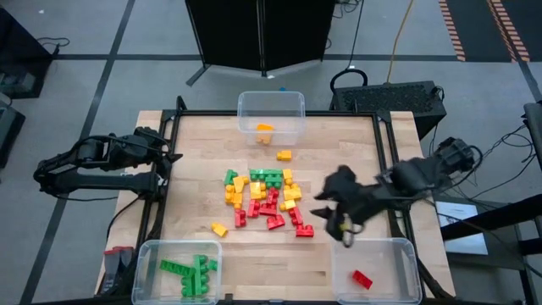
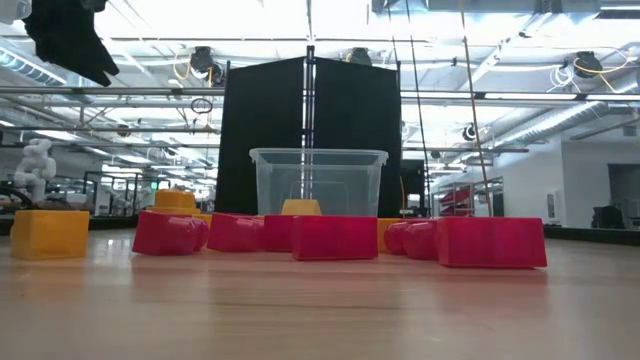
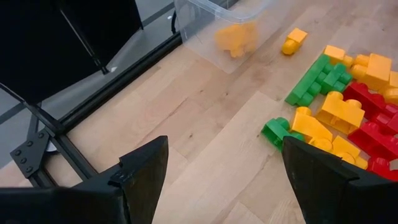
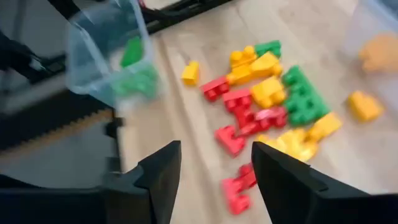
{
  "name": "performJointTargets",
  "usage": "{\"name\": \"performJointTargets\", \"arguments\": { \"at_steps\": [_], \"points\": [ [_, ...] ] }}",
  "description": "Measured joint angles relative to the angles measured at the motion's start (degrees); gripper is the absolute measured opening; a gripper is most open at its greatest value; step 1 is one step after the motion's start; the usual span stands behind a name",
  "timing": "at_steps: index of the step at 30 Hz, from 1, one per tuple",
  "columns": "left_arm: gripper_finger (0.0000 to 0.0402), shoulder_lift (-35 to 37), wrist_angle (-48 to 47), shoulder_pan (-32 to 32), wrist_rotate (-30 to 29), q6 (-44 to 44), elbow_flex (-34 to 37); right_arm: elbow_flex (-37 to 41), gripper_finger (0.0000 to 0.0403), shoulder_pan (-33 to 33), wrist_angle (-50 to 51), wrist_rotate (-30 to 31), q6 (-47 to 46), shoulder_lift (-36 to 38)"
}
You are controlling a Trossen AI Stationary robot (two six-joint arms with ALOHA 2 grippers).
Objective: Sort blocks
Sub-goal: Put the red game piece into the bottom right transparent bin
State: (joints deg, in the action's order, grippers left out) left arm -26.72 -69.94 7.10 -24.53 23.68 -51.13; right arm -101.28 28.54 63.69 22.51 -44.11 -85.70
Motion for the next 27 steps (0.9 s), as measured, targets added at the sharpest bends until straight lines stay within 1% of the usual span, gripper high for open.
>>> {"name": "performJointTargets", "arguments": {
  "at_steps": [2, 4, 9, 13, 18, 20, 23, 27],
  "points": [
    [0.0287, 0.01, 0.0, 0.0, 0.0, -0.01, 0.0, -0.48, 0.0197, -2.15, -0.29, -1.76, 5.64, -2.62],
    [0.0287, 0.01, -0.02, 0.0, 0.0, 0.0, 0.0, -0.48, 0.0208, -4.24, -0.01, -6.17, 9.31, -5.42],
    [0.0287, 0.01, -0.01, 0.02, 0.0, 0.0, 0.0, -0.46, 0.0256, -7.0, 3.54, -14.55, 12.8, -13.67],
    [0.0287, 0.0, -0.02, -0.01, 0.0, 0.0, 0.0, -0.46, 0.0305, -7.59, 6.37, -18.63, 14.92, -19.9],
    [0.0287, 0.0, -0.02, -0.01, 0.0, -0.02, 0.0, -0.46, 0.0355, -7.46, 9.58, -21.31, 16.6, -27.2],
    [0.0287, 0.0, -0.02, 0.0, 0.0, -0.04, 0.0, -0.46, 0.0365, -7.42, 10.73, -23.84, 17.05, -29.63],
    [0.0287, 0.0, -0.02, -0.01, 0.0, -0.05, 0.0, -0.46, 0.037, -7.42, 10.23, -27.19, 18.51, -32.79],
    [0.0287, 0.02, -0.04, 0.01, 0.0, -0.07, 0.0, -0.46, 0.0367, -7.27, 9.59, -27.08, 20.18, -35.76]
  ]
}}
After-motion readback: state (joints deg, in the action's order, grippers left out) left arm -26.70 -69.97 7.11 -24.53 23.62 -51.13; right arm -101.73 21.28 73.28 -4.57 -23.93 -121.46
